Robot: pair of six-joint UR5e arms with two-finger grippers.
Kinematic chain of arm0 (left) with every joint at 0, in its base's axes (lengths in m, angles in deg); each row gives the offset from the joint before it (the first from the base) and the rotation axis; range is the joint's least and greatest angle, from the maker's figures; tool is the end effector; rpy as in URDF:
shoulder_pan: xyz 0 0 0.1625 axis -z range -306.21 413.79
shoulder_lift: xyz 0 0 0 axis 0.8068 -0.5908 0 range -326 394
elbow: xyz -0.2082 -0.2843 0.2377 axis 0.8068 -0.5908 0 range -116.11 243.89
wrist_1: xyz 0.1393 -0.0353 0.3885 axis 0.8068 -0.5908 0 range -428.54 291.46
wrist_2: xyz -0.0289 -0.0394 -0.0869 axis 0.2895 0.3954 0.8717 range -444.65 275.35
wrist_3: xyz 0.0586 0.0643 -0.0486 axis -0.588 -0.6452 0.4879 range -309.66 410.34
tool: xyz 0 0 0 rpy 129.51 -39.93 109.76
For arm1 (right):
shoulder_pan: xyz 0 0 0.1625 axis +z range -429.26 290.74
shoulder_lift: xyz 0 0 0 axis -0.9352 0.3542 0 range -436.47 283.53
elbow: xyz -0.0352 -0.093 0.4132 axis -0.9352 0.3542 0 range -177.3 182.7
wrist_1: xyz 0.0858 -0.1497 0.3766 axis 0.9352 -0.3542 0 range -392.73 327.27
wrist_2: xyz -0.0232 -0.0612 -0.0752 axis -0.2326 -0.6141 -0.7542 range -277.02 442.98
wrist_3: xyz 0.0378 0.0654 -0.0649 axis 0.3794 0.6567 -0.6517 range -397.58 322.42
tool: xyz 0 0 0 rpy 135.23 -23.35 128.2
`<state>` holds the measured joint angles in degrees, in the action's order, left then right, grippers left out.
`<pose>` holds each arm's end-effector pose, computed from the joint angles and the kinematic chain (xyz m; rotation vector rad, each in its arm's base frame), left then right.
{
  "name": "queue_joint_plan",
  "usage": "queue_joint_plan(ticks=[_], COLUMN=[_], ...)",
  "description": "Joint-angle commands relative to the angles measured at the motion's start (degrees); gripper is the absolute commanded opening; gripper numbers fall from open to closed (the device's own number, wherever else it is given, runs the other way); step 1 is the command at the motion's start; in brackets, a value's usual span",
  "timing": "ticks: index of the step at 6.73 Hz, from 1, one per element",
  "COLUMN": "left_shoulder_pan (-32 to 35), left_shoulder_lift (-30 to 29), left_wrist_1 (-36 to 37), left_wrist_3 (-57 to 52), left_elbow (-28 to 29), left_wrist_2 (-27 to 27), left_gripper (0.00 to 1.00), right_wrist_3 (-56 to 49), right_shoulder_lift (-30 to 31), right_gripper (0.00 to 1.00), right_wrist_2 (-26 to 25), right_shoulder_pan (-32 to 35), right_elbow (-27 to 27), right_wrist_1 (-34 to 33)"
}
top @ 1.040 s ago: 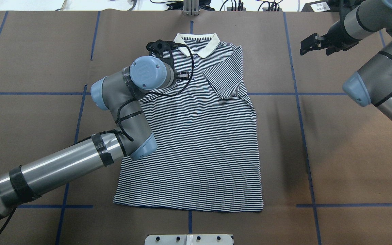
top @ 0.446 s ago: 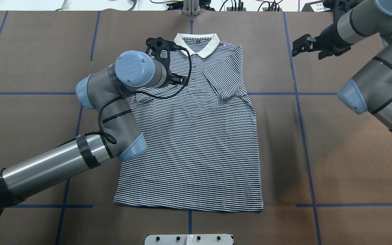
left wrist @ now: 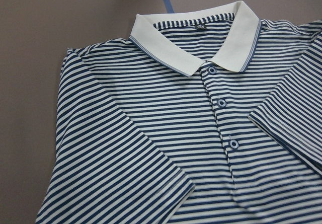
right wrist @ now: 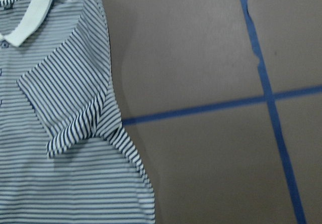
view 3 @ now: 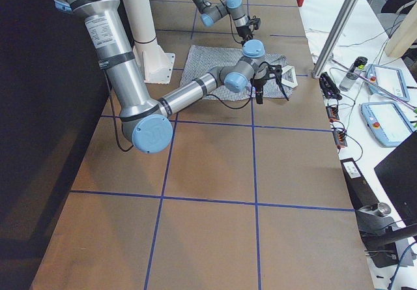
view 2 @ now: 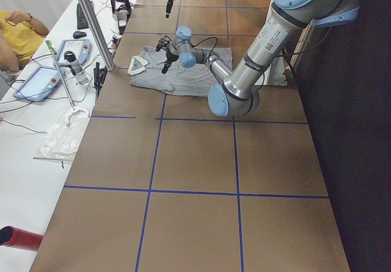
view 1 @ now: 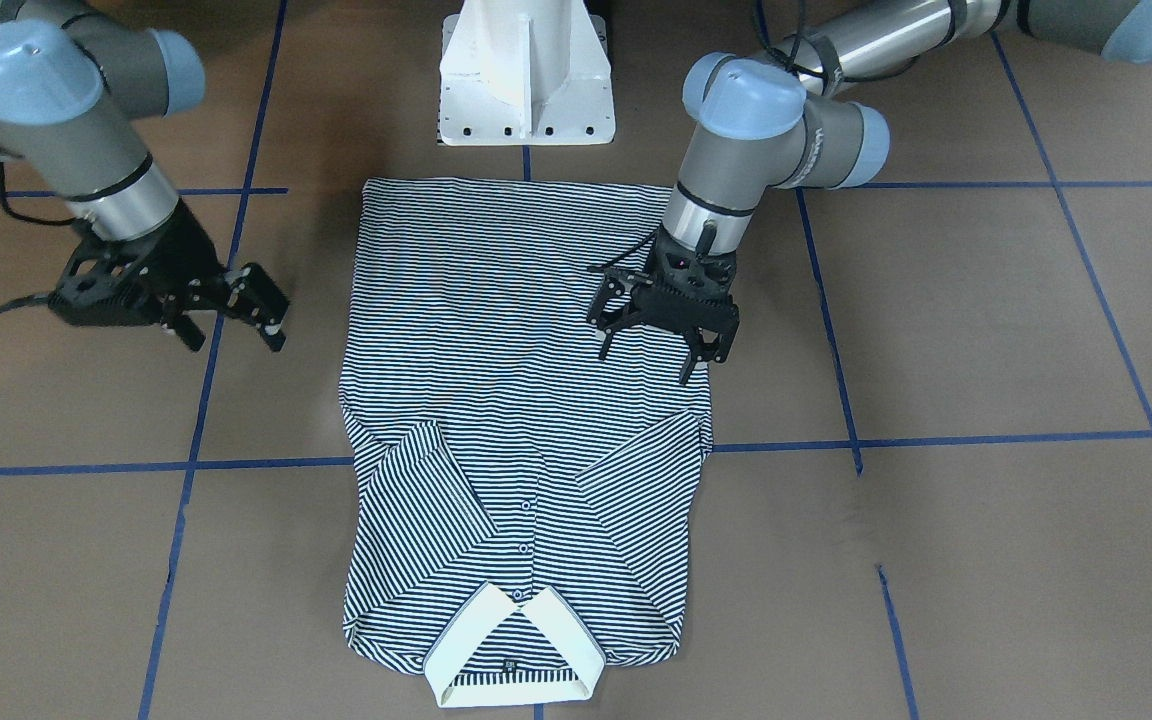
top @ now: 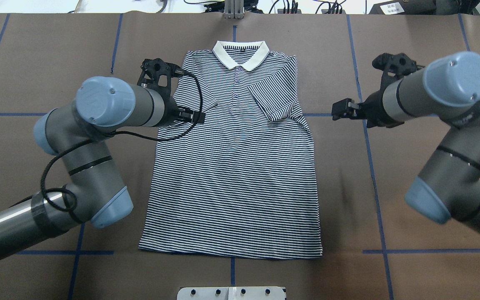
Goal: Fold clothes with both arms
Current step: 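Move both grippers down to the shirt hem corners nearest the robot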
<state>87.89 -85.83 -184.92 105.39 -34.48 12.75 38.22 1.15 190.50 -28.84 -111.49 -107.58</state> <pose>0.4721 -0.4651 0.2411 0.5429 0.9925 0.0859 -0.3460 -0.4303 0.3245 0.1583 -0.9289 0.2855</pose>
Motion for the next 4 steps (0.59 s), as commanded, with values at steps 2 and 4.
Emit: queue_joint_plan(ticks=[2, 4], left_shoulder_pan=[-8.4, -15.0], left_shoulder_lift=[10.8, 19.7], left_wrist_1=[-0.1, 0.0], left_wrist_3=[10.6, 18.3], left_elbow=[-10.2, -17.0], left_wrist_2=[-1.0, -3.3], left_gripper=[1.00, 0.91], right_wrist_3=[21.3, 24.0], right_shoulder_lift=[4.0, 4.9], right_gripper=[0.98, 0.95], right_wrist_2=[-20.5, -20.9], right_shoulder_pan=[-24.4, -26.4], right_elbow=[-12.5, -13.0], right_wrist_1=[-6.7, -6.7])
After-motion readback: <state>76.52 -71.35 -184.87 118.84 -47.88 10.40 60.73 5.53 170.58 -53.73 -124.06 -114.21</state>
